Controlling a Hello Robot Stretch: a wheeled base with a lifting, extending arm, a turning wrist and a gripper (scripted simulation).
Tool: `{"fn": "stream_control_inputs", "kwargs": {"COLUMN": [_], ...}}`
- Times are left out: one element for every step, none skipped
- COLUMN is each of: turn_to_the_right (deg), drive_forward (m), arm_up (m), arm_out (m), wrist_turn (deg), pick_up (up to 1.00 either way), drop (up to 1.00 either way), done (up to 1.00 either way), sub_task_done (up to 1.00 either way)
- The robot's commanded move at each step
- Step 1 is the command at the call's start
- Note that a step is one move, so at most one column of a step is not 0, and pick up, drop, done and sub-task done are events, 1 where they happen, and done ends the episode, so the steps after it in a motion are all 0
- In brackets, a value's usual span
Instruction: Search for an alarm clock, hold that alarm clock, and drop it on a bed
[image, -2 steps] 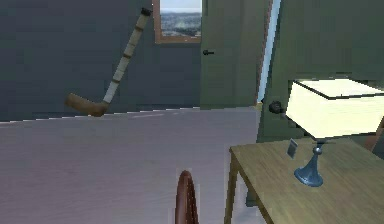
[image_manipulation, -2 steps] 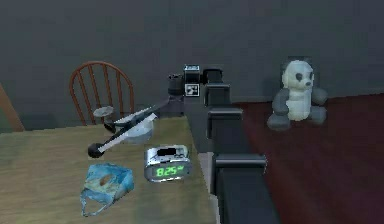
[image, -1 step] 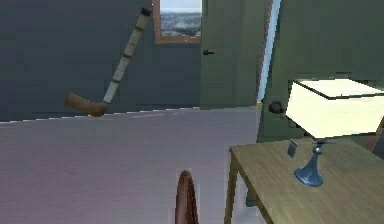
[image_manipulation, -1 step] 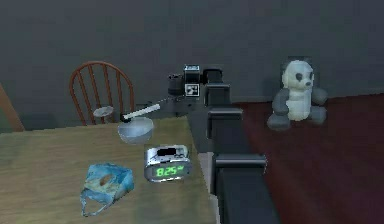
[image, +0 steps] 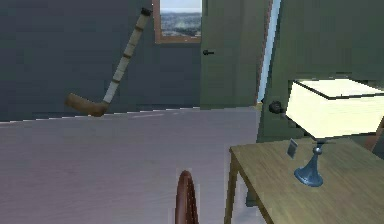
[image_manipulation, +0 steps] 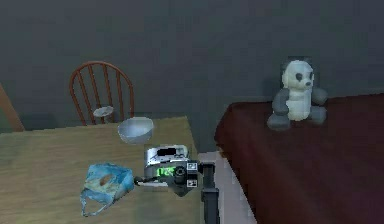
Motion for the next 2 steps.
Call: {"fn": "stream_control_inputs", "kwargs": {"turn_to_the_right": [0.0,0.0], "drive_forward": [0.0,0.0], "arm_up": [0.0,0.1], "arm_out": [0.0,0.0], "wrist_turn": [0.0,0.0], "pick_up": [1.0,0.0], "drop": [0.0,0.0], "done": [0.0,0.0], "sub_task_done": [0.0,0.0]}}
